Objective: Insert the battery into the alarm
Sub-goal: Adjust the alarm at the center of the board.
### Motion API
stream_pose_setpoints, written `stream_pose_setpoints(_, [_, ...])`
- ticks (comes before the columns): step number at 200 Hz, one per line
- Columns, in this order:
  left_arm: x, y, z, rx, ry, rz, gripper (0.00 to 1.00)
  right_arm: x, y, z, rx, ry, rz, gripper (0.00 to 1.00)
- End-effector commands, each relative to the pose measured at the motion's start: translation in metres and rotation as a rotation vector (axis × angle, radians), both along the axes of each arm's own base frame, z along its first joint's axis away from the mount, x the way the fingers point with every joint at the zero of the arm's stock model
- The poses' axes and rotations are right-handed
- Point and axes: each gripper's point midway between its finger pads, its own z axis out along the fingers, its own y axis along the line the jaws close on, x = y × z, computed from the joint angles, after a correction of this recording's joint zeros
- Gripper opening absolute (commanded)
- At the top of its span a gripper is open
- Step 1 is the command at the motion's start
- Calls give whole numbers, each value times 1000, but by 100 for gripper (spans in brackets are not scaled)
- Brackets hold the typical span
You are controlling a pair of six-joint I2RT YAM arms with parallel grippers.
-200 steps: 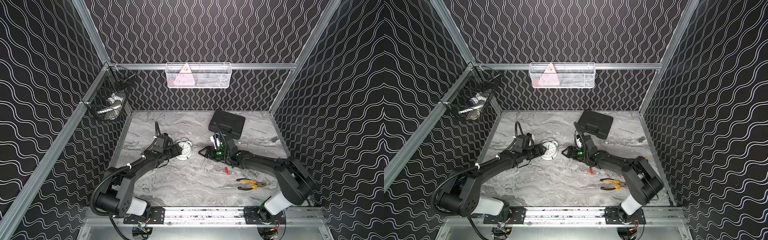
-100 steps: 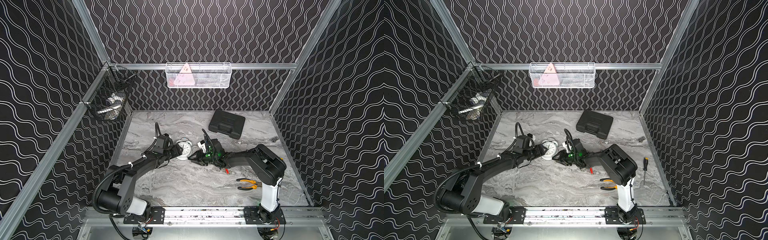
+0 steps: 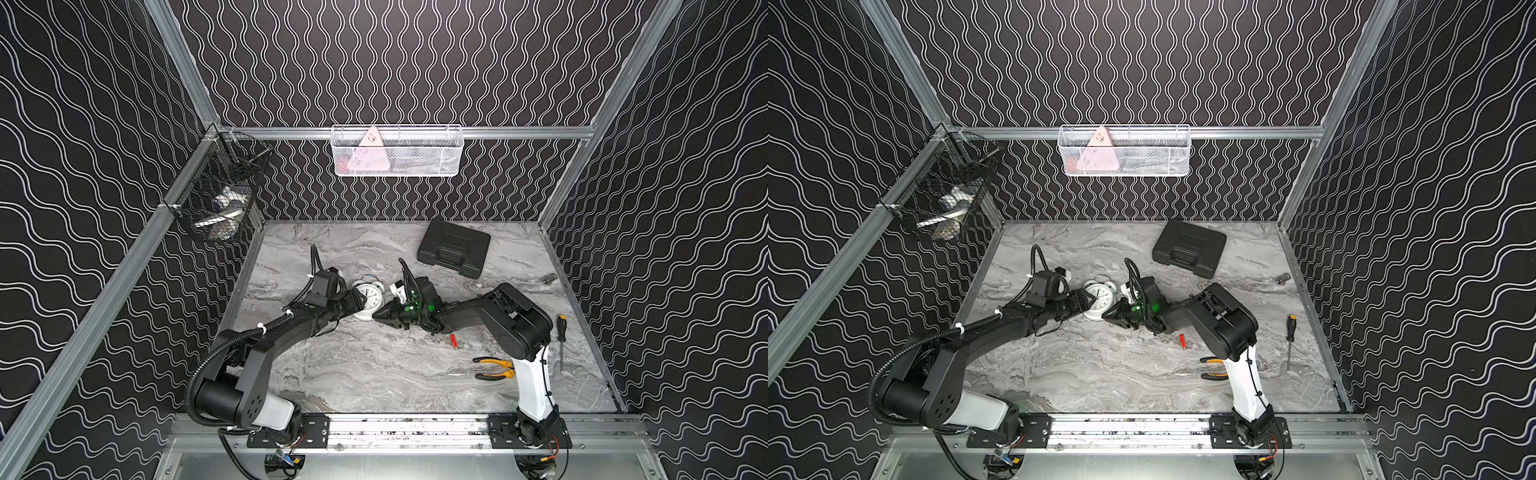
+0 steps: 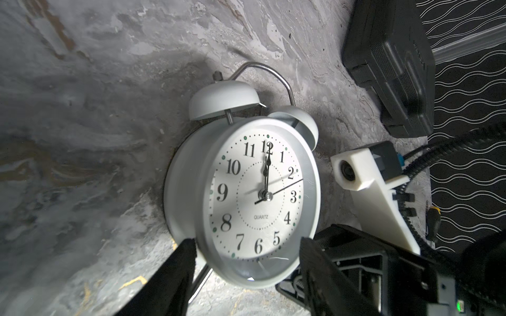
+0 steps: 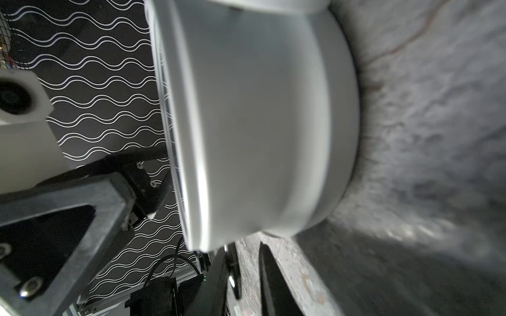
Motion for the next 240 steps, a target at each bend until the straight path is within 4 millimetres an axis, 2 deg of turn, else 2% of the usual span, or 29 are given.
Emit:
stream_pose_setpoints(1, [3, 0, 4, -3, -15, 6, 65, 4, 5, 6, 31, -14, 7, 22])
stream_pose_setpoints(11, [3, 1, 4, 1, -15, 6, 65, 5, 5, 6, 31, -15, 9, 18])
stream_pose_setpoints(38, [3, 1, 5, 2, -20, 6, 66, 7, 5, 5, 28, -21, 12, 0])
stream_pose_setpoints(76, [4, 5, 13, 8, -49, 26, 71, 4, 3, 13, 35, -74, 32, 0])
stream_pose_setpoints(105, [2, 22, 31, 16, -111, 112, 87, 2, -2, 29, 26, -155, 45, 0])
stream_pose_setpoints(112, [2, 26, 34, -4, -116, 131, 93, 1, -4, 26, 14, -162, 48, 0])
stream_pose_setpoints(115, [2, 27, 35, -14, -117, 139, 96, 1, -4, 38, 27, -188, 47, 0])
stream_pose_setpoints(119, [1, 28, 36, -35, -115, 146, 98, 1, -5, 41, 25, -199, 48, 0])
stream_pose_setpoints(137, [3, 26, 36, -151, -96, 173, 99, 1, -8, 48, 22, -233, 50, 0])
stream_pose_setpoints(165, [5, 11, 27, -340, -59, 207, 99, 0, -8, 54, 38, -250, 49, 0])
stream_pose_setpoints(196, [1, 7, 15, -444, -18, 255, 99, 1, -11, 56, 48, -253, 29, 0])
stream_pose_setpoints(240, [4, -2, 19, -553, -11, 248, 97, 2, -10, 61, 98, -244, 14, 0])
